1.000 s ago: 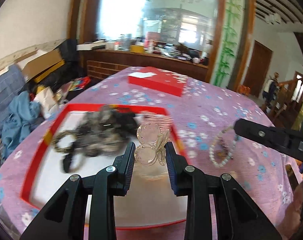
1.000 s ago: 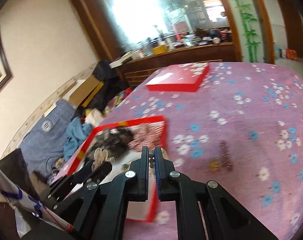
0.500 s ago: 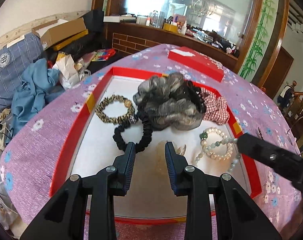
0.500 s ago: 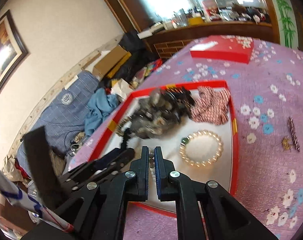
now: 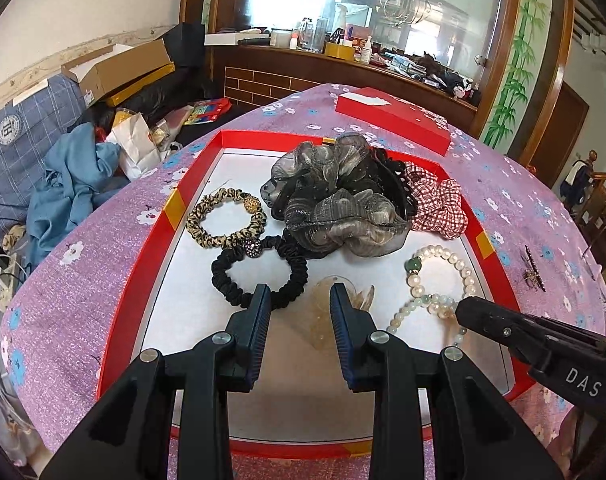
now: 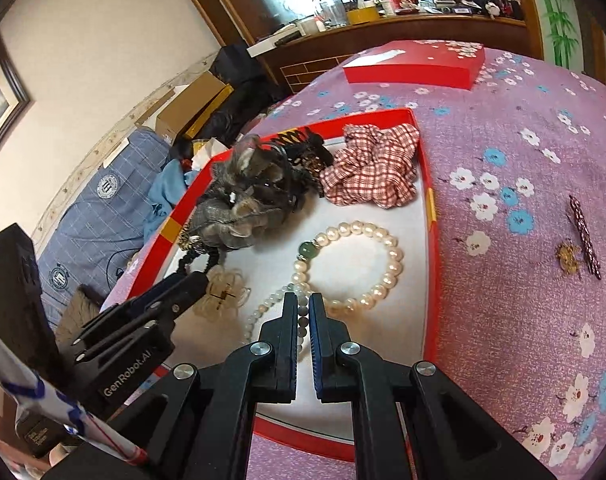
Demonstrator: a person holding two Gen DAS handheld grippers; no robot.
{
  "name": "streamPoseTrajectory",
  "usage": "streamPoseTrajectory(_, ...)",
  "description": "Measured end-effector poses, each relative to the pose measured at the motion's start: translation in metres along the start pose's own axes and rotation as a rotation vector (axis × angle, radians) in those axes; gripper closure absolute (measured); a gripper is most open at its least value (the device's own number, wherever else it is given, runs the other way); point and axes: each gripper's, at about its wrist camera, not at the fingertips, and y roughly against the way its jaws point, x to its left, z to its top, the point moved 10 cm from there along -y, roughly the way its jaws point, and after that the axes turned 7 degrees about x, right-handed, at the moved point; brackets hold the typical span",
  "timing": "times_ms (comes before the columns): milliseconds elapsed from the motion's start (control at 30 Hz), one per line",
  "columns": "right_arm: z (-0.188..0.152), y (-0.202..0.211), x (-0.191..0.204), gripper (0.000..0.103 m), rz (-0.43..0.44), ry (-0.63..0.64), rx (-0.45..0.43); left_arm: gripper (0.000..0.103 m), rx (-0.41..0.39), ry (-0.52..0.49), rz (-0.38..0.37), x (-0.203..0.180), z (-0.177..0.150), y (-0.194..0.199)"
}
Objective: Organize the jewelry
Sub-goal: 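Open the left gripper to drop the claw clip while the right gripper lays the bead bracelet in the box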
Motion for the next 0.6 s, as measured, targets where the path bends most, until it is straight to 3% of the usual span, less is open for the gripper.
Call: streamPoseTrajectory(600,-0.0064,-0.0040,-0.0070,0.095,-0.060,0.017,0.011,0.073,-0.011,-0.002,0.040,0.0009,0.0017,0.0015)
